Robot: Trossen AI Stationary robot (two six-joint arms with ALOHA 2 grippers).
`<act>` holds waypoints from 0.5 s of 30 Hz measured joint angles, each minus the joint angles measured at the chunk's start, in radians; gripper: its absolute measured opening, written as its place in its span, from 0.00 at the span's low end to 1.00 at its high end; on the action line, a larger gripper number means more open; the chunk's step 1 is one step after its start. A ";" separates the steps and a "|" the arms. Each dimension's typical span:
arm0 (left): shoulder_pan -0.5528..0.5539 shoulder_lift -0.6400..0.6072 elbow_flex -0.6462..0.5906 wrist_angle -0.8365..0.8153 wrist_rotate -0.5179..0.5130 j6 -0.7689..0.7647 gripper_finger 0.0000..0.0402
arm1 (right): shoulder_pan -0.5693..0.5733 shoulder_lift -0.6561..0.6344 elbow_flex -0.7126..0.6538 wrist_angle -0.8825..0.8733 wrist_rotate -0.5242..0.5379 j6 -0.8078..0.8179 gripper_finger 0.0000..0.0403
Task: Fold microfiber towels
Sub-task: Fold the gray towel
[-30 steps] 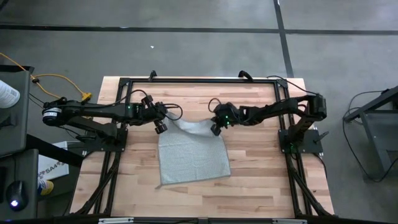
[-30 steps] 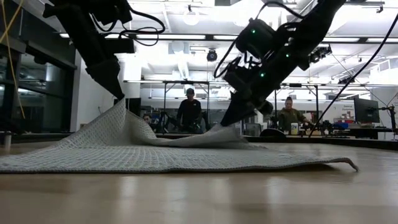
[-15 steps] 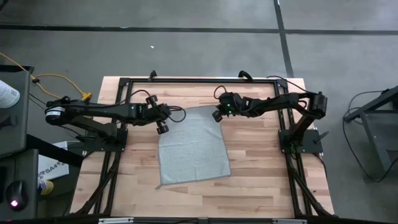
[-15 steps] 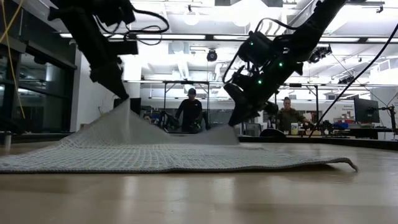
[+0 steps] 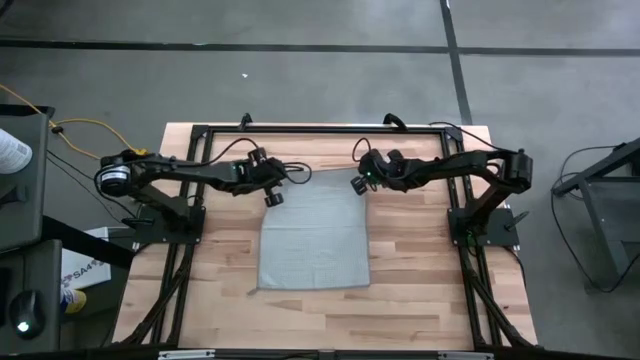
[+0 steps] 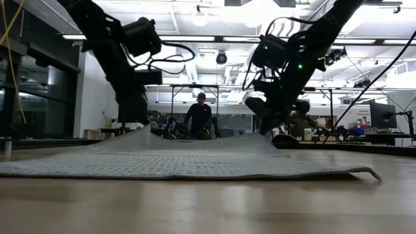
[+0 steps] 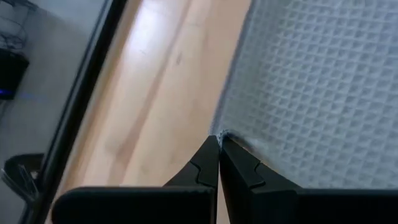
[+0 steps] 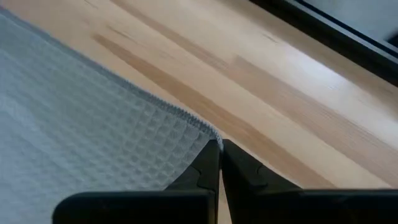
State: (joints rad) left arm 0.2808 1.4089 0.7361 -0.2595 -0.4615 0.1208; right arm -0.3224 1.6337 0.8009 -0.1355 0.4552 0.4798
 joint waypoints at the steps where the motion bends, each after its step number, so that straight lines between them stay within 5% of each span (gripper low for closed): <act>1: 0.008 0.002 0.000 0.011 -0.001 0.012 0.00 | -0.001 -0.001 0.000 -0.021 0.020 0.010 0.01; 9: 0.084 0.004 0.000 0.084 0.000 0.074 0.00 | -0.001 -0.002 0.000 -0.069 0.071 0.041 0.01; 15: 0.133 0.004 0.000 0.078 0.095 0.077 0.00 | -0.001 -0.002 0.000 -0.046 0.067 0.019 0.01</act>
State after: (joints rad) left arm 0.4142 1.4128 0.7357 -0.1814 -0.3667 0.1980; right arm -0.3233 1.6321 0.8005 -0.1811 0.5218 0.4989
